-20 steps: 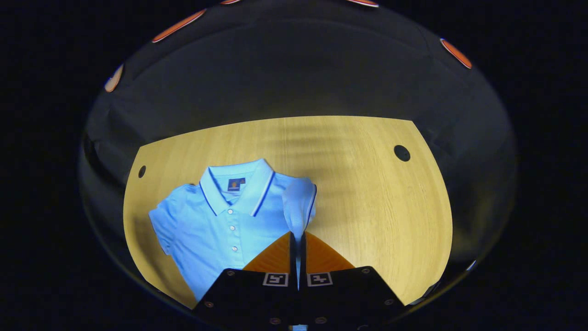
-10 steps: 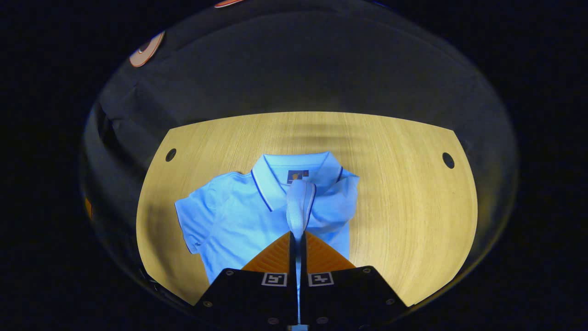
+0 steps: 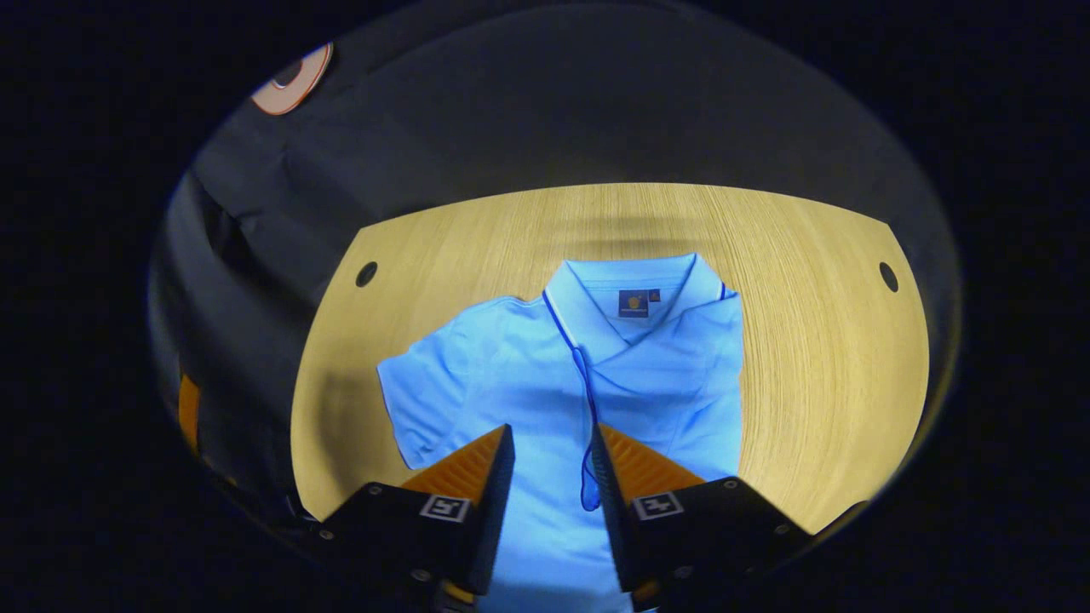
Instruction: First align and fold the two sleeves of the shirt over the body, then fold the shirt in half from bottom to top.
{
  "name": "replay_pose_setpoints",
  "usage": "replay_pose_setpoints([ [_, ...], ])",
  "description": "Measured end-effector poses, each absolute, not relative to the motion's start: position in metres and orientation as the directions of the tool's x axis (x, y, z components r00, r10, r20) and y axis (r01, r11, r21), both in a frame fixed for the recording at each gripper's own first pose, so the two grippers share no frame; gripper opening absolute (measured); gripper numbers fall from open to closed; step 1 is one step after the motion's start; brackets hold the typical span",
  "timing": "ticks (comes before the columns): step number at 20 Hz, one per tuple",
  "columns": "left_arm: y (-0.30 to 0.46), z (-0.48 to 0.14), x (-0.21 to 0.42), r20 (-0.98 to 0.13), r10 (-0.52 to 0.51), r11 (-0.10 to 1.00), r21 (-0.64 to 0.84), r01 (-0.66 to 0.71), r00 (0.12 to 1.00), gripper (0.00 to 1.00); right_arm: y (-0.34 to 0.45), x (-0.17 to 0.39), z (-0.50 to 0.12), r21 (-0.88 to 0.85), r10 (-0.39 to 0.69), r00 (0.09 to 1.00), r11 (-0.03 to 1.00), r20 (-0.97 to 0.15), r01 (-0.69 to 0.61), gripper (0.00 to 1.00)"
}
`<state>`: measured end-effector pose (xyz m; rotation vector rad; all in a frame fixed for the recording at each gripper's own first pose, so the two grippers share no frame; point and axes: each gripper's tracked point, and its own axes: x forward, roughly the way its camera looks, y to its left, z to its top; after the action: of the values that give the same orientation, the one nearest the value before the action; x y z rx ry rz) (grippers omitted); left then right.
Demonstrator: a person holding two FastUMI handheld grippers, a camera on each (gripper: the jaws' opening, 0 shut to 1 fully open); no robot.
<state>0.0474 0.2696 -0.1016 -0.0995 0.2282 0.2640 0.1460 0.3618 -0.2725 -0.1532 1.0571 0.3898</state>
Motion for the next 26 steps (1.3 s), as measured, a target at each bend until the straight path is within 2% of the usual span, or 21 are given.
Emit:
replay_pose_setpoints([
  [1,0.263,-0.105,0.048,-0.247,0.234,0.963,-0.073,-0.259,0.940,1.00,0.360,0.147,-0.267,0.060,0.241,0.447,0.923,-0.861,-0.381,0.75],
  [3,0.253,-0.111,0.054,-0.275,0.222,0.965,-0.075,-0.251,0.936,1.00,0.355,0.145,-0.256,0.052,0.240,0.477,0.926,-0.846,-0.375,0.99],
  [6,0.233,-0.127,0.062,-0.338,0.190,0.968,-0.094,-0.234,0.922,1.00,0.345,0.141,-0.236,0.078,0.263,0.512,0.932,-0.817,-0.354,0.98],
  [11,0.197,-0.175,0.080,-0.512,0.116,0.971,-0.123,-0.206,0.851,1.00,0.312,0.139,-0.208,0.076,0.266,0.571,0.939,-0.776,-0.334,0.98],
  [16,0.177,-0.235,0.104,-0.706,0.055,0.954,-0.171,-0.245,0.706,1.00,0.277,0.134,-0.198,0.143,0.300,0.574,0.942,-0.762,-0.303,0.98],
  [23,0.179,-0.288,0.131,-0.836,0.043,0.933,-0.162,-0.322,0.547,1.00,0.200,0.137,-0.203,0.166,0.256,0.572,0.964,-0.779,-0.206,0.98],
  [26,0.179,-0.313,0.138,-0.875,0.073,0.935,-0.107,-0.338,0.478,1.00,0.180,0.138,-0.205,0.188,0.253,0.568,0.967,-0.783,-0.171,0.98],
])
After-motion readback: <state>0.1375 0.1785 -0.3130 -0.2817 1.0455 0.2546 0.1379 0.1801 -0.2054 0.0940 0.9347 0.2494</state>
